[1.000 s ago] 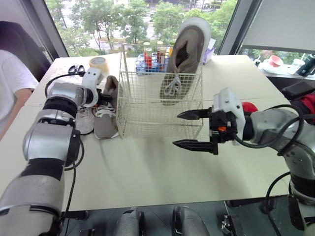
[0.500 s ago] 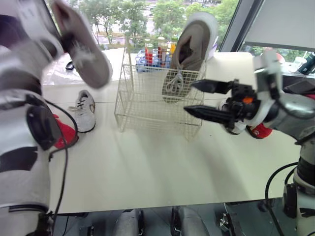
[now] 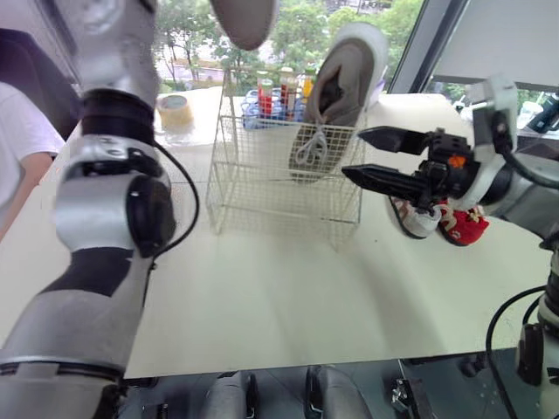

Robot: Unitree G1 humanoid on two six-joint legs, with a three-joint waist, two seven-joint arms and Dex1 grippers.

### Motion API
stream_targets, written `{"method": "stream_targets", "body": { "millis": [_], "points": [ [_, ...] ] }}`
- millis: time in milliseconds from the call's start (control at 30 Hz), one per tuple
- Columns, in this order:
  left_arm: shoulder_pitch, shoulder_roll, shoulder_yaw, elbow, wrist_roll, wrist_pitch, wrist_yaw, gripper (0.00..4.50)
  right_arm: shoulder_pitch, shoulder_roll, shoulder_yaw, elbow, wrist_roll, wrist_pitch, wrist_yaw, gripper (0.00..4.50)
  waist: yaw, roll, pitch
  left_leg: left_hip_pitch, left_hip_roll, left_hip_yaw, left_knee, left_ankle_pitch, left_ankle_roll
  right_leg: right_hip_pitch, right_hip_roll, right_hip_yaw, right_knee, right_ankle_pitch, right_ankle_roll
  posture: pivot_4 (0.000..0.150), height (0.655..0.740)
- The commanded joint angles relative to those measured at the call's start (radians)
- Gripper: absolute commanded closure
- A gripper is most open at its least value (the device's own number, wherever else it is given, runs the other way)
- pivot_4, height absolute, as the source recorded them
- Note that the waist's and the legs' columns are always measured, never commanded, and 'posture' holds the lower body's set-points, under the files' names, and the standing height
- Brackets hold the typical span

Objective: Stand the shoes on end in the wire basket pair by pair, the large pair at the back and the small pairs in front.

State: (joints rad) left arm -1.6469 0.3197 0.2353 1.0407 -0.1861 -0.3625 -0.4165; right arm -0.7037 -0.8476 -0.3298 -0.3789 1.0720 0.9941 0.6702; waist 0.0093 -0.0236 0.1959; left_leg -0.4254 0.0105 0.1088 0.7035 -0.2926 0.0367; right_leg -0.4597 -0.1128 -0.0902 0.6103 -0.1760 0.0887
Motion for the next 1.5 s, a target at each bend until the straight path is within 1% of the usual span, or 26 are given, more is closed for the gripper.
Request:
{"method": "stream_targets", "body": {
  "millis": [33,167,367,567,733,800,833,867,933,967,1000,1033,1167,1267,1367,1433,1500],
  "points": [
    [0.014,-0.025,-0.055,0.036,0.083,-0.146,0.055,4.07,0.004,-0.016,-0.056,-0.044,0.038,-0.011,-0.037,0.0,0.0,0.0,0.0,0.001,0.0,0.0,0.0,0.0,0.0,0.0,0.0,0.0,0.0,0.0,0.0,0.15,0.74],
    [0.053,-0.043,-0.096,0.07,0.143,-0.213,0.102,4.07,0.039,-0.028,-0.084,-0.068,0.052,-0.004,-0.077,0.0,0.001,0.0,0.0,0.0,0.002,0.0,0.0,0.0,0.0,-0.001,0.0,0.0,0.0,0.0,0.0,0.15,0.74],
    [0.13,-0.044,-0.134,0.061,0.2,-0.246,0.144,4.07,0.076,-0.035,-0.087,-0.083,0.075,-0.015,-0.109,0.0,0.004,0.0,0.0,-0.001,0.002,-0.001,0.0,-0.001,0.002,-0.001,-0.001,0.0,0.0,0.0,0.0,0.15,0.74],
    [0.246,-0.081,-0.141,0.018,0.186,-0.223,0.144,4.07,0.071,-0.023,-0.05,-0.063,0.057,-0.037,-0.111,0.0,0.005,0.0,0.0,0.0,0.001,-0.001,0.001,-0.001,0.002,0.0,-0.001,0.0,0.0,0.0,0.0,0.15,0.74],
    [0.321,-0.091,-0.133,-0.026,0.168,-0.188,0.135,4.07,0.046,-0.02,-0.015,-0.026,0.038,-0.059,-0.088,0.0,0.005,0.0,0.0,0.0,0.001,-0.002,0.001,-0.001,0.002,0.0,-0.001,0.0,0.0,0.0,0.0,0.15,0.74],
    [0.341,-0.092,-0.124,-0.059,0.146,-0.165,0.125,3.07,0.036,-0.016,0.004,-0.006,0.022,-0.069,-0.076,0.0,0.004,0.001,0.0,0.0,0.001,-0.002,0.001,-0.001,0.002,0.001,-0.001,0.0,0.0,0.0,0.0,0.15,0.74],
    [0.354,-0.092,-0.124,-0.086,0.136,-0.154,0.115,2.79,0.031,-0.013,0.014,0.002,0.016,-0.073,-0.071,0.0,0.004,0.001,0.0,0.0,0.001,-0.002,0.001,-0.001,0.003,0.001,-0.001,0.0,0.0,0.0,0.0,0.15,0.74],
    [0.372,-0.093,-0.121,-0.123,0.124,-0.134,0.111,2.35,0.026,-0.012,0.024,0.009,0.009,-0.075,-0.062,0.0,0.004,0.001,0.0,0.001,0.001,-0.002,0.001,-0.001,0.003,0.001,-0.001,0.0,0.0,0.0,0.0,0.15,0.74],
    [0.409,-0.09,-0.125,-0.194,0.112,-0.094,0.103,1.35,0.019,-0.01,0.042,0.018,-0.001,-0.079,-0.047,0.0,0.003,0.001,0.0,0.001,0.001,-0.002,0.001,-0.001,0.003,0.001,-0.001,0.0,0.001,0.0,0.0,0.15,0.74],
    [0.434,-0.089,-0.126,-0.246,0.102,-0.057,0.102,0.93,0.013,-0.007,0.05,0.024,-0.007,-0.081,-0.041,0.0,0.003,0.001,0.0,0.001,0.002,-0.002,0.001,-0.001,0.002,0.001,-0.001,0.0,0.001,0.0,0.0,0.15,0.74],
    [0.475,-0.082,-0.131,-0.337,0.086,0.001,0.085,0.36,0.004,-0.003,0.066,0.034,-0.019,-0.085,-0.033,0.0,0.003,0.001,0.0,0.001,0.002,-0.002,0.001,-0.001,0.002,0.001,-0.001,0.0,0.001,0.0,0.0,0.15,0.74],
    [0.509,-0.076,-0.134,-0.423,0.07,0.054,0.074,0.02,-0.002,-0.003,0.078,0.042,-0.032,-0.087,-0.024,0.0,0.003,0.001,0.0,0.0,0.002,-0.002,0.001,-0.001,0.002,0.0,-0.001,0.0,0.002,0.0,0.0,0.15,0.74],
    [0.629,-0.035,-0.154,-0.727,0.03,0.271,0.023,0.02,-0.021,0.003,0.125,0.07,-0.081,-0.1,0.014,0.0,0.004,0.001,0.0,0.0,0.002,-0.002,0.002,-0.001,0.001,0.0,-0.001,0.0,0.002,0.0,0.0,0.15,0.74],
    [0.697,0.019,-0.151,-0.878,0.004,0.413,-0.017,0.02,-0.037,-0.001,0.178,0.088,-0.145,-0.121,0.046,0.0,0.003,0.001,-0.001,0.0,0.002,-0.002,0.002,-0.001,0.001,0.0,-0.001,0.0,0.002,0.0,0.0,0.15,0.74],
    [0.718,0.079,-0.151,-0.948,-0.019,0.506,-0.072,0.02,-0.048,0.0,0.208,0.094,-0.178,-0.129,0.082,0.0,0.004,0.001,-0.001,0.0,0.002,-0.003,0.003,-0.001,0.001,0.001,-0.001,0.0,0.002,0.0,0.0,0.15,0.74],
    [0.701,0.121,-0.16,-0.955,-0.03,0.536,-0.131,0.02,-0.063,0.017,0.236,0.114,-0.206,-0.141,0.097,0.0,0.003,0.001,-0.001,0.0,0.002,-0.003,0.005,-0.001,0.001,0.001,-0.001,0.0,0.002,0.0,0.0,0.15,0.74],
    [0.678,0.145,-0.144,-0.951,-0.036,0.556,-0.135,0.02,-0.072,0.025,0.259,0.126,-0.239,-0.154,0.11,0.0,0.003,0.001,-0.001,0.0,0.002,-0.003,0.007,-0.001,0.001,0.001,0.0,0.0,0.002,0.0,0.0,0.15,0.74]
  ]
}}
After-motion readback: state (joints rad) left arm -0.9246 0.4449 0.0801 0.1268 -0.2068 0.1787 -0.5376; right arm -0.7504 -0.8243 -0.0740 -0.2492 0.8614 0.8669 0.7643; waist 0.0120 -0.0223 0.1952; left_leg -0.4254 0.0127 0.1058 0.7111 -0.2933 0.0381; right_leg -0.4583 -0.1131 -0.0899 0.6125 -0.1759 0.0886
